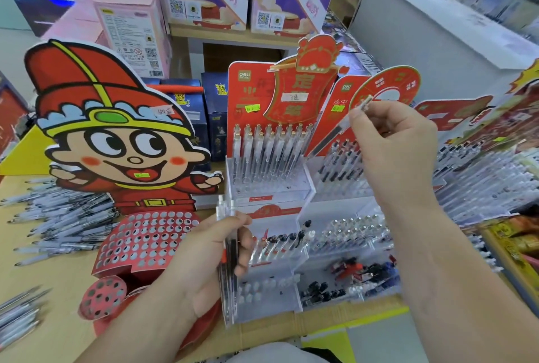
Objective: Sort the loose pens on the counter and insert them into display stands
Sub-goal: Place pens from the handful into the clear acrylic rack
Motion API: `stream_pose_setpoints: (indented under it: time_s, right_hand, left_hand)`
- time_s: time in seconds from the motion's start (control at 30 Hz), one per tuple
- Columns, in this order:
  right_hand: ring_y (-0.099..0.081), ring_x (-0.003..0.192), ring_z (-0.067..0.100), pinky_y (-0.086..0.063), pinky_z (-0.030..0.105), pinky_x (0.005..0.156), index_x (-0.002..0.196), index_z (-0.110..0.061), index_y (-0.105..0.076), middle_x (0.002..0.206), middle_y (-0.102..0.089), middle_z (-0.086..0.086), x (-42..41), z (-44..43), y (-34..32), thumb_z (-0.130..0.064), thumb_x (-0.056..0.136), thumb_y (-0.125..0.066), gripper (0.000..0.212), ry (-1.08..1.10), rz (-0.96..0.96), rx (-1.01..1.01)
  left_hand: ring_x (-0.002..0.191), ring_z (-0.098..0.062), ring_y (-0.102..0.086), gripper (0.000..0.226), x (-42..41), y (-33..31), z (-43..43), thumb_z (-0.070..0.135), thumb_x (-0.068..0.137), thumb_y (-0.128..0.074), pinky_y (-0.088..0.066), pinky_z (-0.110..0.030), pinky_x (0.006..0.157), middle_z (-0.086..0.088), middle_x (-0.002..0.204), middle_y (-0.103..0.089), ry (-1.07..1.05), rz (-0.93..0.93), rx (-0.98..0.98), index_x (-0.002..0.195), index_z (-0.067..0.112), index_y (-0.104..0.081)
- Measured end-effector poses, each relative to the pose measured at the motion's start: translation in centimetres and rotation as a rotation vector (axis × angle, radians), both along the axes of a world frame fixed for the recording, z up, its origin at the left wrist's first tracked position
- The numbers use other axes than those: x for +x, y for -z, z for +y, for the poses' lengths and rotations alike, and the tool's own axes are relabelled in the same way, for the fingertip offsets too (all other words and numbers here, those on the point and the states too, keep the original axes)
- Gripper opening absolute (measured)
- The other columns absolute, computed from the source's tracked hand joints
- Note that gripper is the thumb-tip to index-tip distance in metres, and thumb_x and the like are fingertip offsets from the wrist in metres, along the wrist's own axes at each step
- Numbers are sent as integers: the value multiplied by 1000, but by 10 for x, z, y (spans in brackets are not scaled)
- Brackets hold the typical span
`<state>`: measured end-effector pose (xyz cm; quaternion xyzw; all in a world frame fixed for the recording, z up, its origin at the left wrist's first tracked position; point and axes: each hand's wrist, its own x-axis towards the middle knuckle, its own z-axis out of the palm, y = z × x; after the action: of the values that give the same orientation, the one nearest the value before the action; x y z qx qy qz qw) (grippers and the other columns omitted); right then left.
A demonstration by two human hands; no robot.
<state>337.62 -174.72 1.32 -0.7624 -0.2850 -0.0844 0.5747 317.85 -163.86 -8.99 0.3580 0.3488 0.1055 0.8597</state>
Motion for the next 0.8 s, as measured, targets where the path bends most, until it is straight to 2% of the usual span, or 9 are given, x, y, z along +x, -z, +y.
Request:
stream_pose_setpoints:
  time_s: [0.1, 0.17, 0.23, 0.33, 0.43, 0.57, 0.67, 0.8]
  right_hand:
    - [-62, 69, 1, -50, 24, 68, 87, -21, -74, 74, -67, -16, 4, 5, 10, -26, 90, -72, 6, 44, -102, -98]
    - [-64, 82, 10, -52, 31, 76, 87, -23, -74, 76, -66, -20, 5, 9, 19, -30, 88, -71, 8, 66, -177, -175]
    - [-60, 94, 16, -46, 28, 81, 87, -27, -73, 77, -61, -25, 4, 14, 27, -32, 88, -72, 5, 69, -225, -221]
    - [-54, 99, 16, -42, 26, 81, 87, -29, -73, 74, -55, -30, 5, 18, 33, -31, 87, -73, 3, 61, -239, -267]
    - [-53, 100, 17, -48, 38, 86, 86, -25, -76, 72, -55, -28, 9, 19, 40, -35, 85, -72, 12, 71, -234, -301]
    - [-57, 99, 22, -49, 51, 87, 83, -28, -77, 70, -53, -31, 10, 22, 48, -52, 80, -61, 29, 71, -247, -340]
    - [-59, 98, 25, -48, 52, 88, 78, -30, -76, 71, -62, -22, 11, 26, 52, -53, 78, -63, 26, 93, -256, -434]
    - [-50, 109, 31, -38, 47, 91, 76, -28, -77, 88, -71, -10, 10, 27, 52, -45, 84, -70, 21, 141, -290, -582]
  left_hand:
    - [42, -18, -44, 11, 1, 7, 3, 18, 90, -61, -33, -22, 36, -7, 61, -54, -54, 26, -55, 94, 8, -58]
    - [44, -19, -45, 9, 0, 11, 4, 18, 93, -59, -34, -23, 37, -7, 62, -55, -66, 29, -67, 94, 9, -57]
    - [45, -20, -46, 15, 0, 12, 5, 20, 85, -64, -35, -24, 37, -8, 63, -55, -66, 19, -62, 92, 9, -57]
    - [46, -20, -46, 30, -2, 16, 6, 25, 72, -69, -36, -24, 37, -8, 64, -55, -73, 8, -41, 93, 8, -58]
    - [47, -20, -46, 31, -4, 19, 7, 26, 74, -69, -37, -25, 39, -8, 66, -55, -71, -2, -39, 97, 7, -58]
    - [45, -20, -46, 30, -5, 22, 6, 25, 75, -68, -36, -25, 37, -8, 64, -55, -92, 15, -45, 97, 7, -57]
    - [45, -19, -46, 34, -5, 23, 6, 27, 70, -69, -36, -25, 36, -8, 64, -55, -97, 18, -48, 96, 8, -56]
    - [47, -20, -46, 30, -5, 23, 8, 27, 74, -69, -36, -24, 37, -8, 65, -55, -94, 7, -59, 94, 9, -56]
